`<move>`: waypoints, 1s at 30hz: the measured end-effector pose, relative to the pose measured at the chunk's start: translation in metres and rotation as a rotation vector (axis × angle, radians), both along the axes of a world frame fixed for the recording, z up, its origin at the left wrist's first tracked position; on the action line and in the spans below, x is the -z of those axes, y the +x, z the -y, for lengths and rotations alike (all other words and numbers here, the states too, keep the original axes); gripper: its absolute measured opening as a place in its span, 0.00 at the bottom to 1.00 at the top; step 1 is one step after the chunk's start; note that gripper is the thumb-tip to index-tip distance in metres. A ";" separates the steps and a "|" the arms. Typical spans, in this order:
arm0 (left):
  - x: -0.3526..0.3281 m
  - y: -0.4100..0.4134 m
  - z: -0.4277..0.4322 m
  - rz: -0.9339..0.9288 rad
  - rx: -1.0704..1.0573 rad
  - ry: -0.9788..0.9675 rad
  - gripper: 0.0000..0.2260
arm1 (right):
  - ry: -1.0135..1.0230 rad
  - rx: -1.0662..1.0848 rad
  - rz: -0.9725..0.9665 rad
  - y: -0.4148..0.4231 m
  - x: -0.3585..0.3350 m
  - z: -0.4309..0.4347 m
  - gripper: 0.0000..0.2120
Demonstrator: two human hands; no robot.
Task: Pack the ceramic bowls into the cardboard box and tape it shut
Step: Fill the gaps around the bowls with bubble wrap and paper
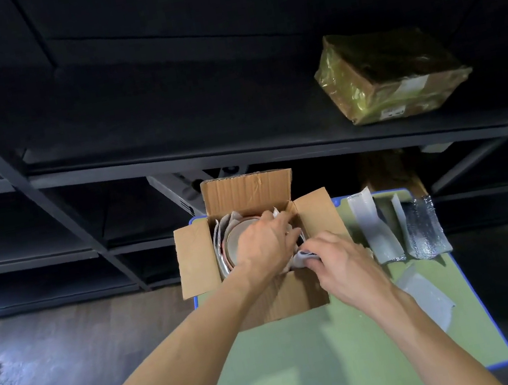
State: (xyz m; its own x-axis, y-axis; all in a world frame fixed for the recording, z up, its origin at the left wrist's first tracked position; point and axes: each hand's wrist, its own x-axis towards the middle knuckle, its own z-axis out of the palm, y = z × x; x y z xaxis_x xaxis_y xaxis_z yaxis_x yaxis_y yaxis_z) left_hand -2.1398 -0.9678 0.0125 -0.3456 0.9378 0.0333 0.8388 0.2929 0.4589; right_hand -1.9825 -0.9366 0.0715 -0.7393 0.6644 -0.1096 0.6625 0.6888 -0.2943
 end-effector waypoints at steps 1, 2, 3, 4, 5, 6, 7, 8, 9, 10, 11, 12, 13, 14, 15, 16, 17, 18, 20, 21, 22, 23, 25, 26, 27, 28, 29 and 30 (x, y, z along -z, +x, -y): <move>-0.002 -0.002 -0.006 -0.065 0.006 -0.055 0.17 | -0.005 -0.005 -0.002 0.000 0.000 0.000 0.07; -0.006 -0.003 -0.010 -0.075 -0.015 -0.097 0.17 | -0.008 -0.009 -0.004 0.001 0.000 -0.001 0.07; -0.010 -0.004 -0.015 -0.067 -0.040 -0.140 0.16 | -0.010 -0.010 -0.002 0.001 0.001 -0.001 0.07; -0.014 -0.006 -0.019 -0.056 -0.057 -0.191 0.15 | -0.013 -0.009 0.000 0.001 0.001 -0.001 0.08; -0.016 -0.007 -0.024 -0.047 -0.047 -0.245 0.13 | -0.014 -0.006 0.000 0.001 0.002 -0.002 0.09; -0.019 -0.009 -0.028 -0.029 -0.034 -0.304 0.12 | -0.014 -0.005 -0.004 0.001 0.003 -0.002 0.09; -0.020 -0.010 -0.032 -0.001 -0.020 -0.355 0.12 | -0.015 -0.004 -0.008 0.001 0.003 -0.002 0.10; -0.023 -0.010 -0.034 0.038 -0.015 -0.402 0.11 | -0.018 -0.006 -0.008 0.000 0.004 -0.002 0.11; -0.024 -0.012 -0.036 0.083 -0.007 -0.452 0.11 | -0.020 -0.008 -0.004 0.000 0.004 -0.002 0.12; -0.025 -0.013 -0.038 0.131 0.008 -0.506 0.11 | -0.022 -0.010 0.002 0.000 0.004 -0.003 0.13; -0.025 -0.014 -0.040 0.173 0.026 -0.546 0.12 | -0.028 -0.012 0.007 0.000 0.003 -0.003 0.13; -0.025 -0.015 -0.041 0.202 0.041 -0.574 0.13 | -0.029 -0.013 0.005 0.000 0.003 -0.003 0.13; -0.026 -0.015 -0.043 0.222 0.048 -0.580 0.14 | -0.029 -0.013 0.001 0.000 0.003 -0.003 0.12; -0.026 -0.015 -0.044 0.237 0.048 -0.584 0.14 | -0.024 -0.013 -0.006 0.001 0.003 -0.003 0.11; -0.026 -0.016 -0.046 0.243 0.046 -0.584 0.14 | -0.019 -0.012 -0.009 0.001 0.002 -0.003 0.10; -0.027 -0.015 -0.047 0.236 0.046 -0.586 0.13 | -0.015 -0.011 -0.006 0.001 0.002 -0.003 0.10; -0.028 -0.014 -0.047 0.222 0.047 -0.588 0.12 | -0.016 -0.012 0.000 0.000 0.002 -0.003 0.10; -0.027 -0.014 -0.048 0.207 0.044 -0.588 0.11 | -0.018 -0.014 0.005 0.000 0.002 -0.002 0.10; -0.025 -0.012 -0.049 0.177 0.029 -0.575 0.08 | -0.020 -0.016 0.007 -0.002 0.001 -0.002 0.10; -0.025 -0.012 -0.049 0.158 0.016 -0.561 0.07 | -0.019 -0.019 0.004 -0.002 0.001 -0.002 0.10; -0.024 -0.012 -0.049 0.140 -0.003 -0.541 0.05 | -0.021 -0.022 0.000 -0.003 0.000 -0.003 0.10; -0.023 -0.011 -0.049 0.132 -0.024 -0.514 0.05 | -0.025 -0.026 0.000 -0.003 0.000 -0.003 0.10; -0.023 -0.007 -0.046 0.143 -0.064 -0.463 0.06 | -0.021 -0.035 -0.004 -0.002 -0.001 -0.004 0.09; -0.023 -0.006 -0.044 0.151 -0.082 -0.444 0.07 | -0.012 -0.040 -0.007 -0.002 0.000 -0.004 0.08; -0.023 -0.004 -0.043 0.157 -0.097 -0.425 0.07 | -0.006 -0.041 -0.005 -0.002 0.001 -0.005 0.07; -0.022 -0.004 -0.042 0.160 -0.108 -0.402 0.07 | -0.003 -0.040 0.000 -0.002 0.002 -0.005 0.07; -0.021 -0.004 -0.040 0.158 -0.114 -0.378 0.07 | -0.002 -0.036 0.007 -0.002 0.003 -0.005 0.07; -0.019 -0.005 -0.039 0.157 -0.119 -0.353 0.07 | 0.001 -0.035 0.016 -0.003 0.005 -0.006 0.07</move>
State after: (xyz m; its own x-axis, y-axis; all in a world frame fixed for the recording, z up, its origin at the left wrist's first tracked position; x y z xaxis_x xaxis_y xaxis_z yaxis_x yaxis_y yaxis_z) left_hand -2.1451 -0.9285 0.0319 -0.4273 0.8354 -0.3457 0.7174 0.5460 0.4328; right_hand -1.9852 -0.9307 0.0669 -0.7600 0.6385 -0.1210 0.6430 0.7118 -0.2827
